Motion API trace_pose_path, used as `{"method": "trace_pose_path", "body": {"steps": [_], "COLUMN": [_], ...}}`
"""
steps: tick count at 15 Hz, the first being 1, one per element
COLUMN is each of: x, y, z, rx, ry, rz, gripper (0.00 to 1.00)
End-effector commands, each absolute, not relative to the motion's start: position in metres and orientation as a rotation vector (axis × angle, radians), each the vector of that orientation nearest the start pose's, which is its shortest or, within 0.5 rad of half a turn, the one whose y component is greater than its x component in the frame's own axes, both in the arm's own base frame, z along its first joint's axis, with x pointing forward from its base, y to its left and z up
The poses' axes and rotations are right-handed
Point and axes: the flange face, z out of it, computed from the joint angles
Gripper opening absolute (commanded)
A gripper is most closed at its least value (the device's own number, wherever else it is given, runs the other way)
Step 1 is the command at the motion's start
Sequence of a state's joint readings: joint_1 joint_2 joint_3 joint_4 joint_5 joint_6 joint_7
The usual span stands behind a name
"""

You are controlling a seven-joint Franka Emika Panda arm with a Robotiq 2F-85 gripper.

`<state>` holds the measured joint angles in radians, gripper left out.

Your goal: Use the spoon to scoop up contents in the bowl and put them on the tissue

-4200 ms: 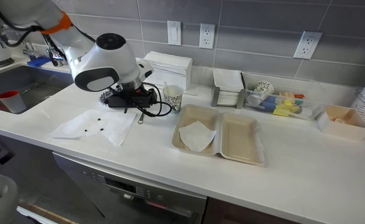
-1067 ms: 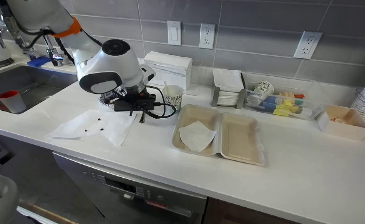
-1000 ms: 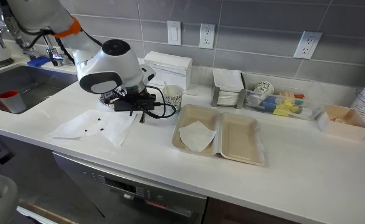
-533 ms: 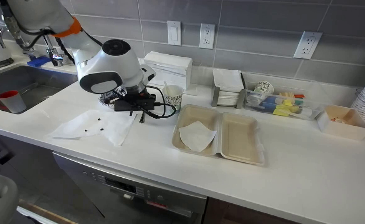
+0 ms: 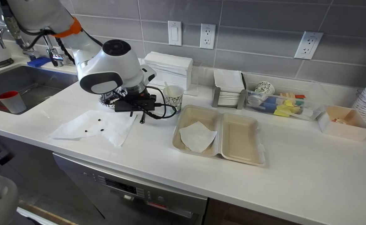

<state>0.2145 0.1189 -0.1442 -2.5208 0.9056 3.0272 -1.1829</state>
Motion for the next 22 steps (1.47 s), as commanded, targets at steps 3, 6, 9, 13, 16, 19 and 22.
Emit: {"method": "trace_pose_path", "body": {"steps": [3, 6, 9, 13, 16, 19, 22], "x": [0.476, 0.476, 0.476, 0.476, 0.469, 0.462, 0.45], "y": [-0.027, -0.027, -0.027, -0.026, -0.026, -0.028, -0.036], "z": [0.262, 0.262, 0.262, 0.262, 0.275, 0.293, 0.32], "rx": [-2.988, -2.988, -2.988, -2.988, -3.0, -3.009, -3.017], "ry": [-0.567, -0.567, -0.567, -0.567, -0.555, -0.562, -0.579], "rz": [-0.675, -0.675, -0.675, -0.675, -0.698, -0.722, -0.716], "gripper": [0.08, 0.08, 0.08, 0.08, 0.02, 0.02, 0.02]}}
